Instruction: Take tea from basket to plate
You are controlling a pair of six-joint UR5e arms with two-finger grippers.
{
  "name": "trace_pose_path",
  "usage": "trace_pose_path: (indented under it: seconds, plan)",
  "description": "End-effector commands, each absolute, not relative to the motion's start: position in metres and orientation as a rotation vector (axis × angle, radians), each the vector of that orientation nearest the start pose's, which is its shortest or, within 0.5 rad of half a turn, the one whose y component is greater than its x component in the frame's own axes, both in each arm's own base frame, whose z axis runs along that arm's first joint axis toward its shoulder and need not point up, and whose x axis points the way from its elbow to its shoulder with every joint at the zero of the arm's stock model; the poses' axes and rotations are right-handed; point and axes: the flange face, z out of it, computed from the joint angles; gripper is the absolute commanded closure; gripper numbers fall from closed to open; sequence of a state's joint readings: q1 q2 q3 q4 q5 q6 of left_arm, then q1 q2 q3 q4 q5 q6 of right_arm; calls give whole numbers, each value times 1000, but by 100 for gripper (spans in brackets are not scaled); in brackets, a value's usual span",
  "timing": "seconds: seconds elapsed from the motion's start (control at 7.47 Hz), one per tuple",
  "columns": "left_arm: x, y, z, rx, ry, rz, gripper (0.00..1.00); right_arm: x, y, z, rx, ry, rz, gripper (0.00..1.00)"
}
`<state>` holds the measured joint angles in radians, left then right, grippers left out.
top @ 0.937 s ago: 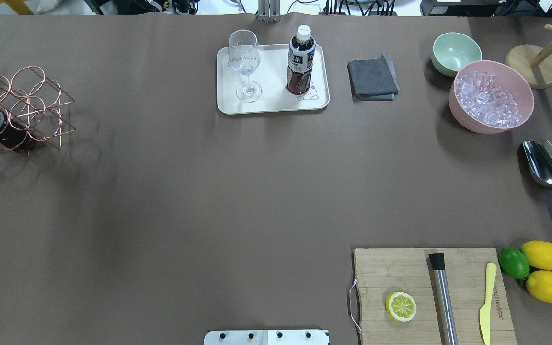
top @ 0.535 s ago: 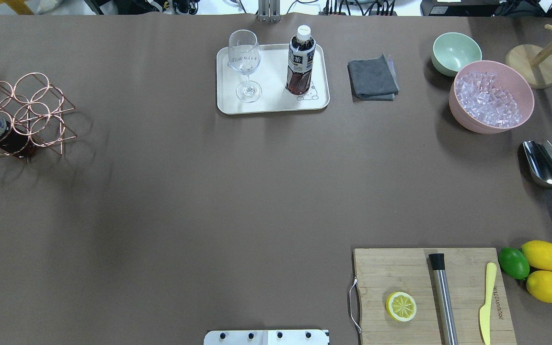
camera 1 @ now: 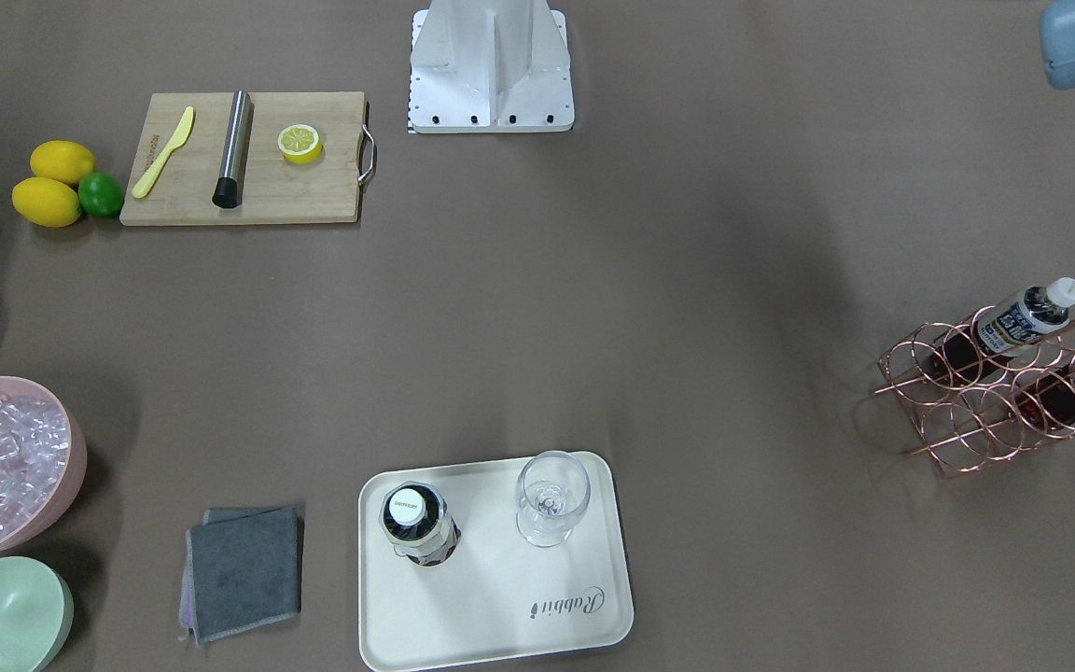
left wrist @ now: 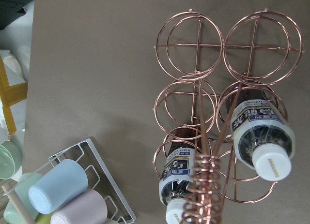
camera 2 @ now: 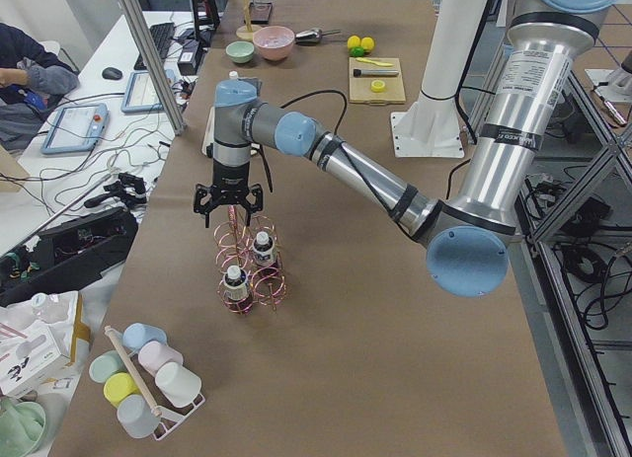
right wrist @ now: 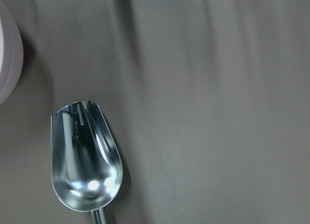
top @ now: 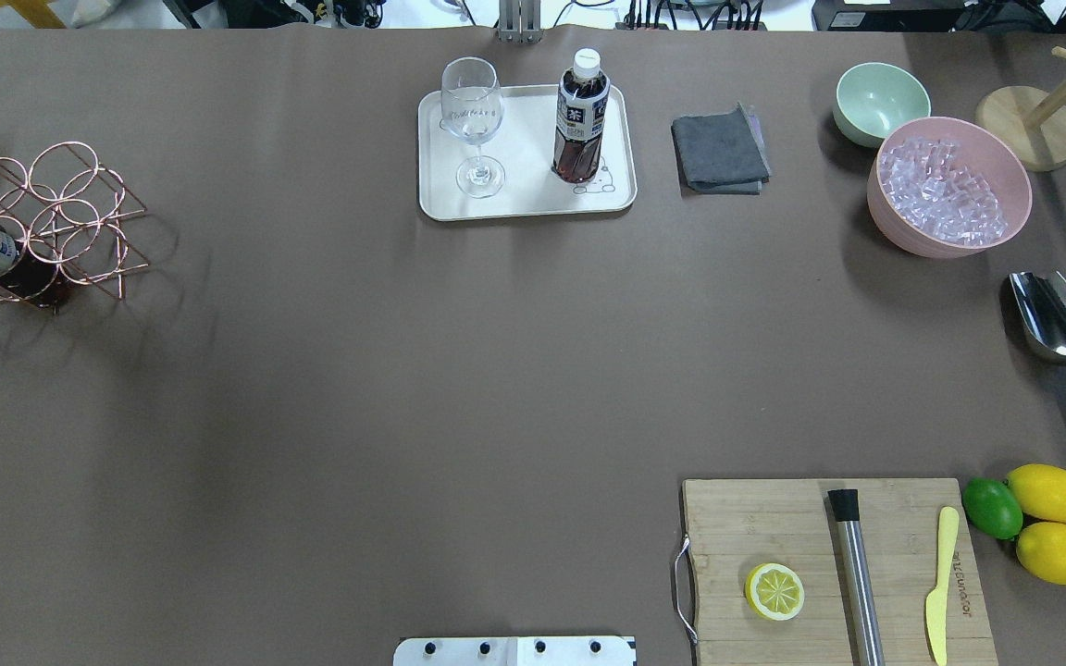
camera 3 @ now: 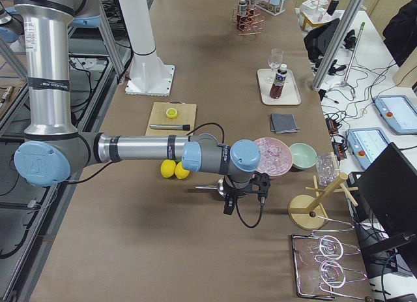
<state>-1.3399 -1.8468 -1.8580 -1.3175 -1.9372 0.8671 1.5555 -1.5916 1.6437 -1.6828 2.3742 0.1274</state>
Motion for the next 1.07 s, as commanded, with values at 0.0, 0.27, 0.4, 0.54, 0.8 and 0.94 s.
trace_pose_path:
  seconds: [0.0, 0.27, 0.4, 0.54, 0.8, 0.94]
  plan:
    - [0, -576, 413, 455, 291, 1070, 1, 54, -478, 643, -117, -798, 131, 0]
    - [-35, -572, 404, 420, 369, 917, 1, 54, -478, 643, -117, -798, 131, 0]
    - [-39, -572, 398, 400, 430, 801, 1, 54, -478, 643, -118, -799, 132, 0]
    - [-39, -575, 390, 378, 454, 683, 1, 54, -478, 644, -120, -798, 132, 0]
    - [-23, -580, 373, 307, 586, 369, 1, 54, -478, 644, -120, -799, 132, 0]
    - [-9, -579, 369, 249, 671, 232, 1, 54, -478, 644, -121, -799, 133, 0]
